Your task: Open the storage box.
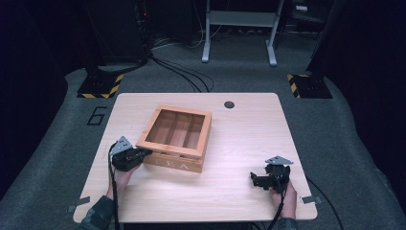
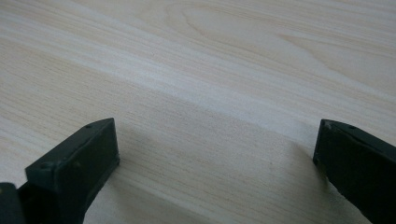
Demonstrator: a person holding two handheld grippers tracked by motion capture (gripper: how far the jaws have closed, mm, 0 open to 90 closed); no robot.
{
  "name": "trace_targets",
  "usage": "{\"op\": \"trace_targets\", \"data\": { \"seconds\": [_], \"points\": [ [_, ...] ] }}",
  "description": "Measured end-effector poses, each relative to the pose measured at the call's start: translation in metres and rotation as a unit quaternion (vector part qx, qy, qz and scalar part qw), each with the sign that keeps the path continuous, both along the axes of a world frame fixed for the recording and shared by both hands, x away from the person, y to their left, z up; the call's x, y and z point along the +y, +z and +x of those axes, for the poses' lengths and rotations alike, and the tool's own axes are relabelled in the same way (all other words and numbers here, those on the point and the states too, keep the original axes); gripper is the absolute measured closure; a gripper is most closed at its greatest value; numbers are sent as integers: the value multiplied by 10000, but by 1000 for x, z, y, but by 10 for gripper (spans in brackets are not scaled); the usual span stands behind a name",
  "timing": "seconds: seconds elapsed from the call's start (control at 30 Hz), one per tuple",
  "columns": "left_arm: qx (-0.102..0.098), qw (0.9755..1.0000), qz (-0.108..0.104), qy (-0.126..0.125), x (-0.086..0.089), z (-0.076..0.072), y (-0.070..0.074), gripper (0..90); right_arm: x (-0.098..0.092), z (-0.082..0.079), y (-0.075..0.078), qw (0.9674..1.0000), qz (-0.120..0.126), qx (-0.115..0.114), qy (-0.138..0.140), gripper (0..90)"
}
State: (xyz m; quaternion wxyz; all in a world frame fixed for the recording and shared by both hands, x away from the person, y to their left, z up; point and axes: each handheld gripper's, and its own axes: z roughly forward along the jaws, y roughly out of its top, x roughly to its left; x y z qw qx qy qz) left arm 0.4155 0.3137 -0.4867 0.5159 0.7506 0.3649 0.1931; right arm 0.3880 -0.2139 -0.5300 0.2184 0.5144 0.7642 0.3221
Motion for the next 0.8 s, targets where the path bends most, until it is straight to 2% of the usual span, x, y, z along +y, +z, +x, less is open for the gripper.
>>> {"op": "trace_targets", "data": {
  "seconds": [0.27, 0.47, 0.57, 0.8],
  "points": [
    [-47, 9999, 26, 89, 3, -8, 1, 805, 0, 0, 0, 10000, -3, -2, 5, 0],
    [-12, 9998, 41, 180, 4, -11, 3, 798, 0, 0, 0, 10000, 0, 3, -1, 0],
    [26, 9999, 102, 133, 6, -13, 4, 800, 0, 0, 0, 10000, 14, 19, -20, 0],
    [98, 9998, 12, 149, 10, -18, 4, 798, 0, 0, 0, 10000, 0, 2, -1, 0]
  ]
}}
